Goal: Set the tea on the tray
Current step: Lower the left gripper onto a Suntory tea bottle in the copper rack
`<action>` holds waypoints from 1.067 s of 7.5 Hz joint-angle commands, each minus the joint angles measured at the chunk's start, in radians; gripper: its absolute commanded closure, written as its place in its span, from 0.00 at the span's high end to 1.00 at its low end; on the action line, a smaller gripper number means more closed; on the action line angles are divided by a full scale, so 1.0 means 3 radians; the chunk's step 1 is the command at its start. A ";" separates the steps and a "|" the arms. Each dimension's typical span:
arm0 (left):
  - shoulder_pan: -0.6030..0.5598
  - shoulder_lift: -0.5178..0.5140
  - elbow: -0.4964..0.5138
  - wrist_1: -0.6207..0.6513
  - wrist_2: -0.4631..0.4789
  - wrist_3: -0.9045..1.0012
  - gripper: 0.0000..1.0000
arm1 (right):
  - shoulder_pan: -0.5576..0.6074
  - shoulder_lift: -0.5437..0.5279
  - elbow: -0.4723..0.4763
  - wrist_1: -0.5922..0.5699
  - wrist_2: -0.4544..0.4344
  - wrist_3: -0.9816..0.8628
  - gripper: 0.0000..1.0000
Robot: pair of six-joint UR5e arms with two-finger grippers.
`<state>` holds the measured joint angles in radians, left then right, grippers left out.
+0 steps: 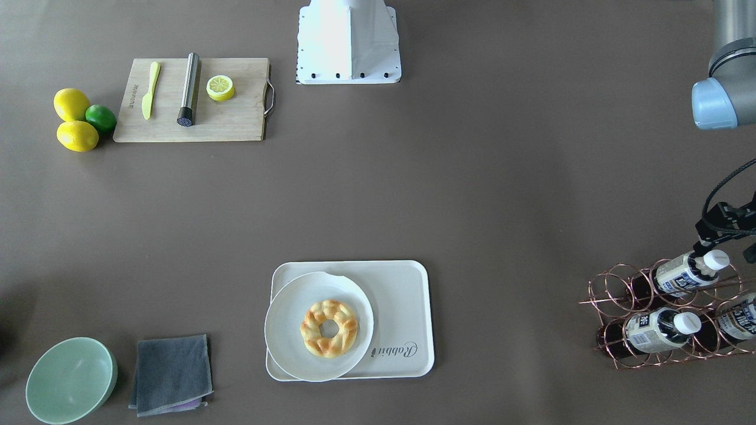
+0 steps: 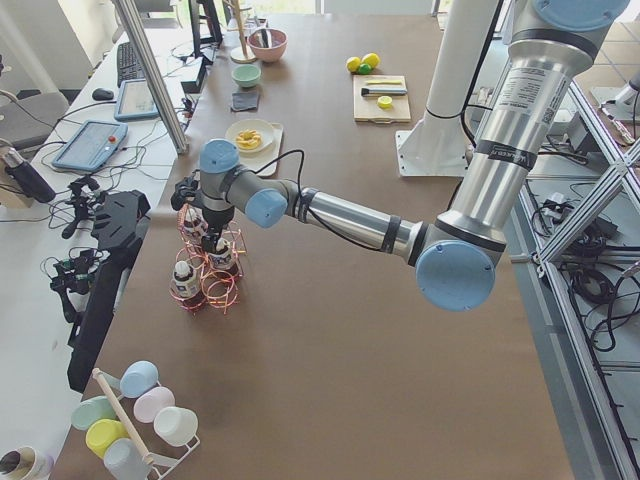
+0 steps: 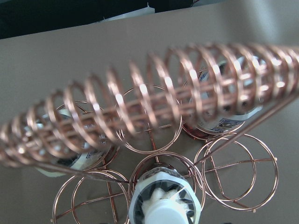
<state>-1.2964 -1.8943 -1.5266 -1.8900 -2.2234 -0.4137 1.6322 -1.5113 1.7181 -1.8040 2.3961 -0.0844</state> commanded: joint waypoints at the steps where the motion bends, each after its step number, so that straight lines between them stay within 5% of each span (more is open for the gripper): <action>1: 0.0046 -0.0011 0.0016 -0.0010 0.0043 -0.0007 0.84 | 0.0000 -0.0030 0.0000 0.0005 0.0010 0.0000 1.00; 4: 0.0052 0.0000 0.0062 -0.0091 0.0043 -0.0002 0.74 | 0.0000 -0.0030 0.0000 0.0005 0.0005 0.0000 1.00; 6: 0.0052 0.0010 0.0195 -0.0300 0.0043 0.0009 0.56 | 0.0010 -0.0035 0.0005 0.0005 0.0010 0.0000 1.00; 8: 0.0052 -0.0005 0.0165 -0.0311 0.0033 -0.0052 0.17 | 0.0010 -0.0070 0.0081 0.0000 0.0005 0.0000 1.00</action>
<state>-1.2809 -1.8929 -1.4744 -1.9730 -2.2107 -0.4156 1.6346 -1.5246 1.7273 -1.8031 2.3988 -0.0844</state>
